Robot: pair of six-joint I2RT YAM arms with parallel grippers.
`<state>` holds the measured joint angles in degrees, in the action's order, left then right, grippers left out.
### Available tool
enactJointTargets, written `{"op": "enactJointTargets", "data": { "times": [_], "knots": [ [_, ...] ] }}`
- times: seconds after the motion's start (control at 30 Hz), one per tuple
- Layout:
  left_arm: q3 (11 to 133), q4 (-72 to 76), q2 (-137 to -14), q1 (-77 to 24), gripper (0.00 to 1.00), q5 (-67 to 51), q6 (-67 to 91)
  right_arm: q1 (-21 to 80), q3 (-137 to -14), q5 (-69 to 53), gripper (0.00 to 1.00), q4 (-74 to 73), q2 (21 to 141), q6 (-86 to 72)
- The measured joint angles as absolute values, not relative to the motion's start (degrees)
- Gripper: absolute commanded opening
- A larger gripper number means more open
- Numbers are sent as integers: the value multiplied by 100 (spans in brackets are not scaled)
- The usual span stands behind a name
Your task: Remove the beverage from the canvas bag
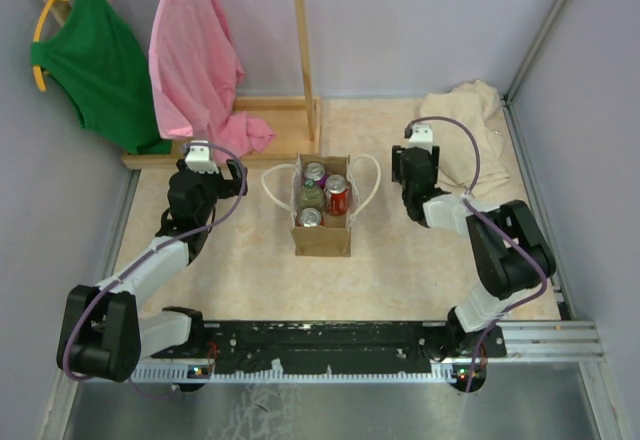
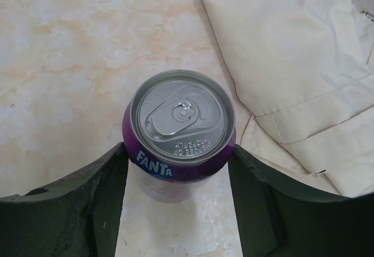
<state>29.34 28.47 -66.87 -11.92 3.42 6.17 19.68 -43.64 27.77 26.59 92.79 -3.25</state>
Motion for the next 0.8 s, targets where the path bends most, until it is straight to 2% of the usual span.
{"op": "enactJointTargets", "data": {
  "times": [0.07, 0.1, 0.13, 0.53, 0.8],
  "knots": [
    [2934, 2847, -6687, -1192, 100, 342, 615, 1968, -4401, 2779, 81, 2571, 9279, -364],
    [2934, 2849, -6687, -1192, 100, 342, 615, 1968, -4405, 2779, 94, 2556, 9279, -399],
    [2934, 2847, -6687, -1192, 100, 342, 617, 1968, -4405, 2781, 99, 2532, 9279, -451],
    [2934, 2847, -6667, -1192, 100, 340, 617, 1981, -4442, 2961, 99, 1968, 9168, -775],
    [2934, 2847, -6641, -1192, 100, 340, 617, 2088, -4713, 3328, 99, 1372, 7601, -766]
  ]
}}
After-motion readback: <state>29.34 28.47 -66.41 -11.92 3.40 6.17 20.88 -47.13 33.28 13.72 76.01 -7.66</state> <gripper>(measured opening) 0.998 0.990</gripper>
